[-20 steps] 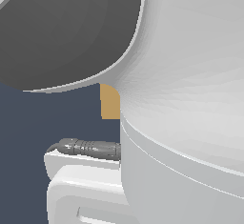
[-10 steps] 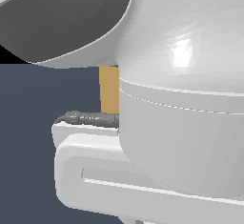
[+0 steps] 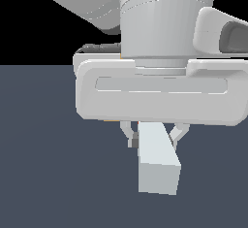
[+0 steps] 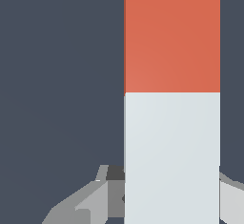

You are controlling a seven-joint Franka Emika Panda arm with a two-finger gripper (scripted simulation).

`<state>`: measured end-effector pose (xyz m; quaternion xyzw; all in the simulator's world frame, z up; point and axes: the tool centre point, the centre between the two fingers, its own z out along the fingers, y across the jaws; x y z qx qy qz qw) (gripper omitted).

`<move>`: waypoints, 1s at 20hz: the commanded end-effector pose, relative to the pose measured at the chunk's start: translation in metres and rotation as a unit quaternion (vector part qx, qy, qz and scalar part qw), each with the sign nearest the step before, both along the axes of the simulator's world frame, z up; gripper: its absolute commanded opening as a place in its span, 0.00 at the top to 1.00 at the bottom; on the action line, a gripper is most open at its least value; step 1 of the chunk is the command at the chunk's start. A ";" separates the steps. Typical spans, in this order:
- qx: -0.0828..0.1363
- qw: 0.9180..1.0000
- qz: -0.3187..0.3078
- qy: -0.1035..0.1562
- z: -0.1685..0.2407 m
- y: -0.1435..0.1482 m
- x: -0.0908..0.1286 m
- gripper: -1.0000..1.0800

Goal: Insert the peg into the horizontal hole in a box.

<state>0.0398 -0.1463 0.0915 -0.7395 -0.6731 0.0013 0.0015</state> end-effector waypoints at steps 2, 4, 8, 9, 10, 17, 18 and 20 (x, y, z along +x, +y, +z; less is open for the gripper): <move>-0.001 1.000 0.010 -0.002 0.025 0.028 -0.001 1.00; -0.001 1.000 0.015 -0.002 0.037 0.042 -0.001 1.00; -0.001 1.000 0.022 -0.002 0.053 0.062 -0.002 1.00; -0.001 1.000 0.023 -0.002 0.056 0.065 -0.003 1.00; -0.001 1.000 0.024 -0.002 0.058 0.068 -0.003 1.00; 0.000 1.000 0.026 -0.002 0.062 0.072 -0.002 1.00; 0.000 1.000 0.026 -0.001 0.060 0.073 -0.003 1.00; 0.000 1.000 0.026 -0.002 0.063 0.072 -0.001 1.00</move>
